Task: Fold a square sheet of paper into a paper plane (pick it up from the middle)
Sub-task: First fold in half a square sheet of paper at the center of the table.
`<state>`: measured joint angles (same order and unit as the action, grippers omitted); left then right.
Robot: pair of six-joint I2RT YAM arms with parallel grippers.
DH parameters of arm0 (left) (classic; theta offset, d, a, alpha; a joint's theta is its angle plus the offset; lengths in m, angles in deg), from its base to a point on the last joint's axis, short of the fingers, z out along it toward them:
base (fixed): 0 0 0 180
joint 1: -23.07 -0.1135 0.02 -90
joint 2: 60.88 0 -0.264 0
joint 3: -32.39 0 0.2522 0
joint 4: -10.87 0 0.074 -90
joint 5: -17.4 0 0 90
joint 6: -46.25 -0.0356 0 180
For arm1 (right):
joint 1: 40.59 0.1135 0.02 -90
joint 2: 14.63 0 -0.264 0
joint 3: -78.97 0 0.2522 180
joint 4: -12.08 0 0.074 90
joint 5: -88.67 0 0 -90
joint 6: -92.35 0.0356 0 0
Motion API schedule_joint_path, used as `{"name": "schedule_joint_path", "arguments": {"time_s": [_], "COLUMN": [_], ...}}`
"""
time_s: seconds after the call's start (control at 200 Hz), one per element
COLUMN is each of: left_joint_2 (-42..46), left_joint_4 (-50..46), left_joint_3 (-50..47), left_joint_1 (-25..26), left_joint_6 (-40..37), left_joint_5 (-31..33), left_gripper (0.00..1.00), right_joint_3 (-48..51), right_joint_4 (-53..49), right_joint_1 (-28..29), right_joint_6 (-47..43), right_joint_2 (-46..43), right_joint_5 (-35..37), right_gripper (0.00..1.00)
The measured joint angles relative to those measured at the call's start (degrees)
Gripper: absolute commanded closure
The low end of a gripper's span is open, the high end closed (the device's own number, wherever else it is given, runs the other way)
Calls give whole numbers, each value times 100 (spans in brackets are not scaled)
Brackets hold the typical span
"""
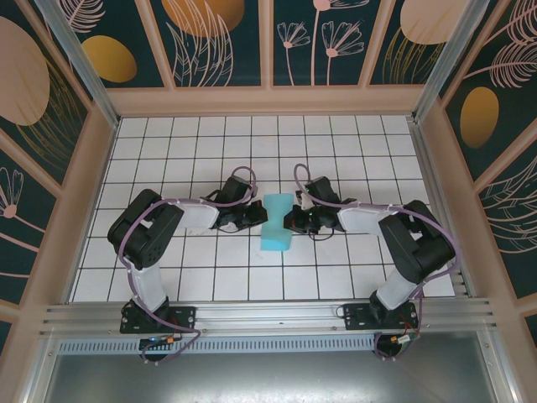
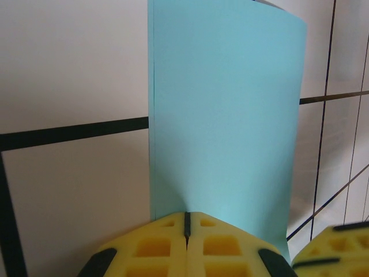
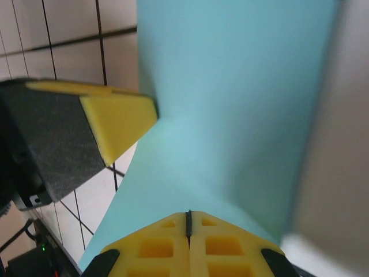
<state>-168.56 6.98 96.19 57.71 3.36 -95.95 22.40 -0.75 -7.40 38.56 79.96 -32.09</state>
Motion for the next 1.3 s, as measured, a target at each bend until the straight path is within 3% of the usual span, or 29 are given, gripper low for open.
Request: {"name": "schedule_joint_path", "arguments": {"time_s": [0.641, 1.006, 1.301], "left_joint_2": [-2, 2, 44], "left_joint_4": [0, 0, -481], "left_joint_3": [-2, -2, 313], "left_joint_1": [0, 17, 92], "left_joint_6": [-20, -46, -737], "left_joint_5": [4, 48, 356], "left_gripper": [100, 100, 100], "right_joint_3": [417, 1099, 597], "right_joint_4": [192, -39, -540], "right_joint_1": [142, 140, 35], "right_joint_6": [-11, -90, -68], "right_joint_2": [127, -621, -1405], "right_joint_5": [-232, -212, 321], "right_gripper": [100, 100, 100]}}
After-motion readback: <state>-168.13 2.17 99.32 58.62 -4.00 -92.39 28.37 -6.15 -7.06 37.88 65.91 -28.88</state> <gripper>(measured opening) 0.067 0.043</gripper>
